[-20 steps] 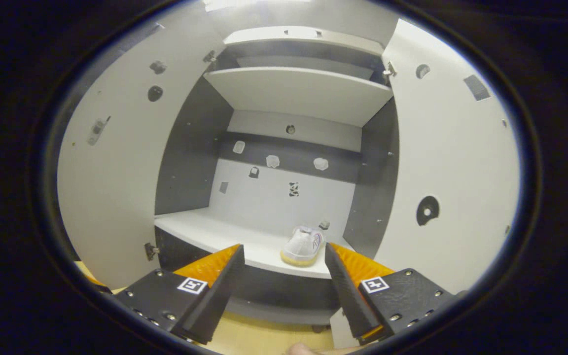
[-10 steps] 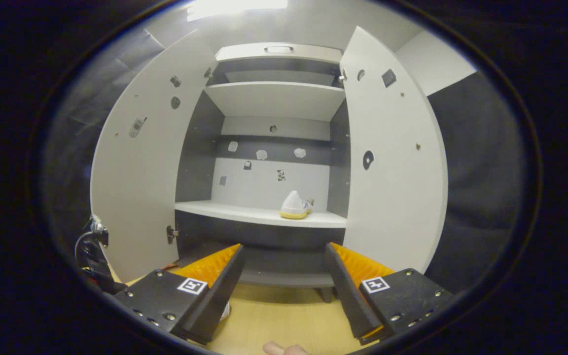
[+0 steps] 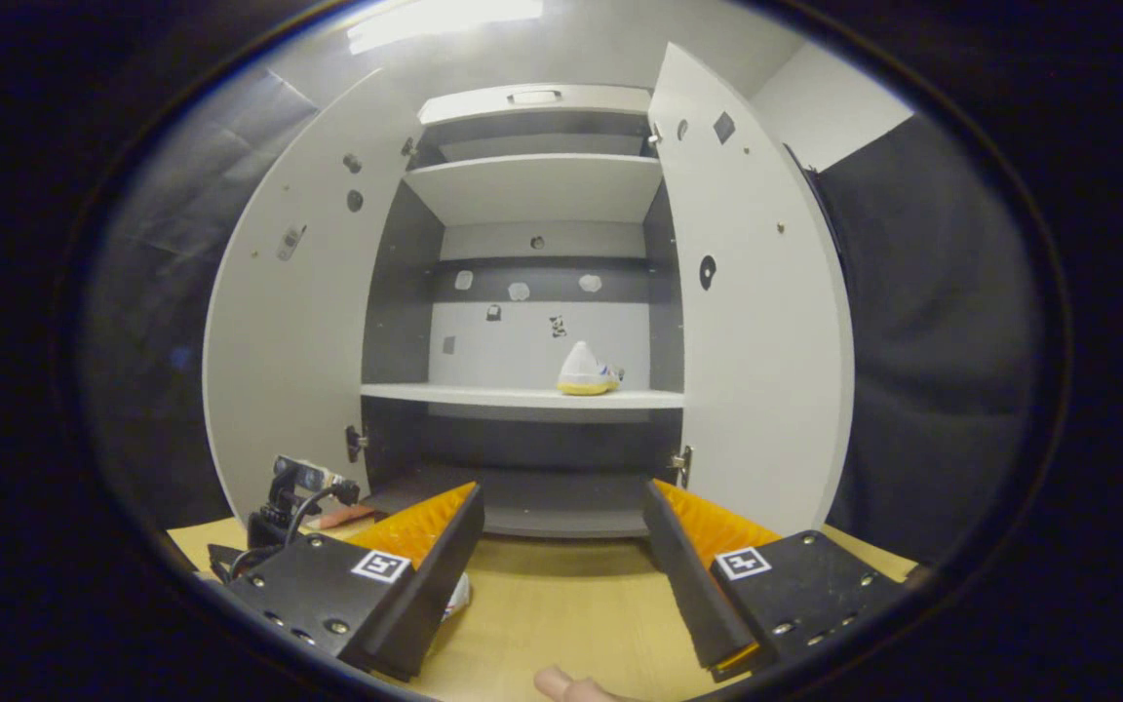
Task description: Grab one shoe with the right hand and put it into the shoe cabinet, grab the other shoe with the left hand and put it into the shoe cabinet; then close the right door with the right hand and the left door with the left hand.
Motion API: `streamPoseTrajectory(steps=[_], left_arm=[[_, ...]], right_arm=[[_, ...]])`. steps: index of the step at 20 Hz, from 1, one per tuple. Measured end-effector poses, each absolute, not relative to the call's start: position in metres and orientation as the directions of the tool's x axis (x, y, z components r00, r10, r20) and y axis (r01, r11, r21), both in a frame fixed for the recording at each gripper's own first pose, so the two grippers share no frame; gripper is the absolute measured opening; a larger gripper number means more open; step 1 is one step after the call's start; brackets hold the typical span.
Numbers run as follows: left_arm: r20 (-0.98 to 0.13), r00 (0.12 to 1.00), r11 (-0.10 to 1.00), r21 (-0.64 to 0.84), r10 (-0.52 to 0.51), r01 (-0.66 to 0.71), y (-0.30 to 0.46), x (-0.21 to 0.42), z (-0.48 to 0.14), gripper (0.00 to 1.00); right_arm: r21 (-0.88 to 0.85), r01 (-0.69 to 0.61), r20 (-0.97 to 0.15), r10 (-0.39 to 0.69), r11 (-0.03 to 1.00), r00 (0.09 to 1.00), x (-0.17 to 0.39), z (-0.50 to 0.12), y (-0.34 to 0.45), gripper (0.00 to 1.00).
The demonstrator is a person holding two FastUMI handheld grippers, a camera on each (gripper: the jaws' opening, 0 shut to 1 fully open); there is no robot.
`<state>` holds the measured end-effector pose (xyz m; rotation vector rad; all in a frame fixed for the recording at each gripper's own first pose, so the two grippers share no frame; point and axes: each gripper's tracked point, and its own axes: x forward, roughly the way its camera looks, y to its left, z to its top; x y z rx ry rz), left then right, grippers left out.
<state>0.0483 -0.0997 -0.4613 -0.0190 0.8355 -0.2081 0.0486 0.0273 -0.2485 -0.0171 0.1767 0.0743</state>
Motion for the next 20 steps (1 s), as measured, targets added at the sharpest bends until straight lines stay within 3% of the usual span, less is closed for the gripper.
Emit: streamPoseTrajectory(steps=[2,3,4,7,9,10,14,20], left_arm=[[-0.723,0.635,0.961,-0.187,-0.274,0.201,-0.119,0.051,-0.461,0.76],[-0.735,0.625,0.965,-0.19,-0.263,0.183,-0.117,0.048,-0.464,0.68],[-0.744,0.613,0.964,-0.194,-0.265,0.181,-0.118,0.048,-0.471,0.54],[-0.753,0.616,0.972,-0.156,-0.231,0.174,-0.114,0.052,-0.47,0.51],[-0.735,0.645,0.978,-0.142,-0.208,0.153,-0.109,0.056,-0.463,0.24],[-0.748,0.634,0.98,-0.121,-0.195,0.159,-0.108,0.052,-0.461,0.05],[-0.711,0.679,0.98,-0.082,-0.184,0.179,-0.107,0.057,-0.432,0.02],[-0.537,0.826,0.983,-0.041,-0.172,0.178,-0.108,0.065,-0.322,0.02]], right_arm=[[-0.033,-0.087,-0.179,0.08,0.996,0.981,0.047,-0.256,0.032,0.98],[-0.034,-0.1,-0.178,0.093,0.994,0.98,0.046,-0.258,0.034,0.98],[-0.029,-0.114,-0.172,0.108,0.993,0.979,0.046,-0.258,0.038,0.98],[-0.009,-0.118,-0.163,0.115,0.993,0.98,0.046,-0.26,0.035,0.98],[0.006,-0.11,-0.16,0.11,0.994,0.981,0.046,-0.26,0.03,0.98],[0.012,-0.105,-0.157,0.106,0.994,0.982,0.046,-0.259,0.027,0.98],[0.028,-0.081,-0.149,0.084,0.996,0.985,0.045,-0.255,0.011,0.98],[0.134,-0.072,-0.169,0.094,0.988,0.981,0.04,-0.252,-0.004,0.98]])
